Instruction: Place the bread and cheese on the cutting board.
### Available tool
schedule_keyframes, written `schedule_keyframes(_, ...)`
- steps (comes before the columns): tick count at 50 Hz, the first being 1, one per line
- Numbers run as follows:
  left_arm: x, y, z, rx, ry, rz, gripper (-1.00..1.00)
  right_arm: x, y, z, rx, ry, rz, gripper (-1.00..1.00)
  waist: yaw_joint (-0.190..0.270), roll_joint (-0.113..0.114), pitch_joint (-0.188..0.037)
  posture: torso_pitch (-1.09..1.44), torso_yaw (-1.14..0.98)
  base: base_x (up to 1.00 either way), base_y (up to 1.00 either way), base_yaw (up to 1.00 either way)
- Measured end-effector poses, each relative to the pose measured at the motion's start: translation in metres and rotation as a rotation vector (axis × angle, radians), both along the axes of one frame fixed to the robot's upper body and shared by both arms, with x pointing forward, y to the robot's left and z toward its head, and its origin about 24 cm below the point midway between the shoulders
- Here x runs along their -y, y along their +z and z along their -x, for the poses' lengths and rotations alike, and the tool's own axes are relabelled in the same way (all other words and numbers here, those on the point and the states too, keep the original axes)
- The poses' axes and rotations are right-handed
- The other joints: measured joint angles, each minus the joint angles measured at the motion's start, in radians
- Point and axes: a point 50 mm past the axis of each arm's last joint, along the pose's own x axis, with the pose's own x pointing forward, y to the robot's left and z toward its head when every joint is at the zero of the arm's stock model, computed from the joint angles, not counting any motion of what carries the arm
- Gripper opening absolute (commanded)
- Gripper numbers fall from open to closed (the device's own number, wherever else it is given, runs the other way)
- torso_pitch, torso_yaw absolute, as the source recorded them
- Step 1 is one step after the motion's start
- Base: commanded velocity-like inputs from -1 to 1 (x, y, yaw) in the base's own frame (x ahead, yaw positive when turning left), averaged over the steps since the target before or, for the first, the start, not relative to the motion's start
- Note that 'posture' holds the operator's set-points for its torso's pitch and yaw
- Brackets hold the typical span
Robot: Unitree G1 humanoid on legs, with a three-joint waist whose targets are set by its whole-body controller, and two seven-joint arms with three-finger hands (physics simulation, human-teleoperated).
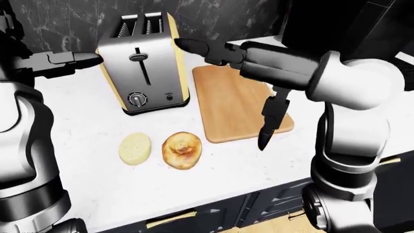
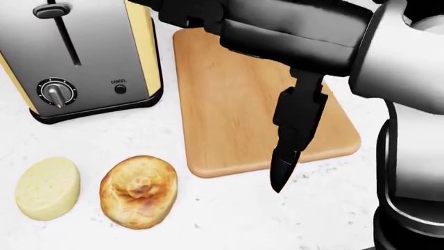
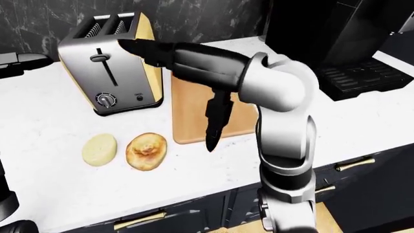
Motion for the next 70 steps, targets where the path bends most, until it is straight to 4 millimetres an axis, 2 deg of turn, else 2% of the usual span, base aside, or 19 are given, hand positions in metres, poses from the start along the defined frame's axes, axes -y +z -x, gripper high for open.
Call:
schedule_keyframes(23, -0.002, -0.002, 0.001, -0.001, 0.004, 0.007, 1.0, -0.042, -0.008, -0.007, -0.093, 0.142, 0.183, 1.0, -0.013, 0.019, 0.0, 0.0, 0.0, 0.0, 0.0, 0.0)
schedule_keyframes(28, -0.002, -0.003, 0.001, -0.003, 0.002, 0.008, 1.0, -0.051, -0.012, -0.006, -0.169, 0.125, 0.181, 1.0, -0.014, 0.023, -0.001, 0.0, 0.0, 0.0, 0.0, 0.0)
schedule_keyframes(44, -0.005, -0.005, 0.003, -0.003, 0.007, 0.012, 1.0, -0.068, -0.032, -0.012, -0.219, 0.05, 0.285, 1.0, -0.023, 0.037, -0.001, 0.0, 0.0, 0.0, 0.0, 0.0)
schedule_keyframes(50, -0.005, -0.006, 0.002, -0.002, 0.008, 0.014, 1.0, -0.076, -0.035, -0.01, -0.2, 0.03, 0.341, 1.0, -0.026, 0.042, -0.004, 0.0, 0.0, 0.0, 0.0, 0.0)
schedule_keyframes(65, -0.006, -0.006, 0.003, -0.002, 0.01, 0.016, 1.0, -0.091, -0.062, -0.009, -0.185, 0.065, 0.511, 1.0, -0.034, 0.052, -0.007, 0.0, 0.0, 0.0, 0.0, 0.0)
schedule_keyframes(70, -0.005, -0.007, 0.004, -0.003, 0.008, 0.015, 1.0, -0.1, -0.061, -0.011, -0.165, 0.077, 0.533, 1.0, -0.037, 0.056, -0.007, 0.0, 0.0, 0.0, 0.0, 0.0)
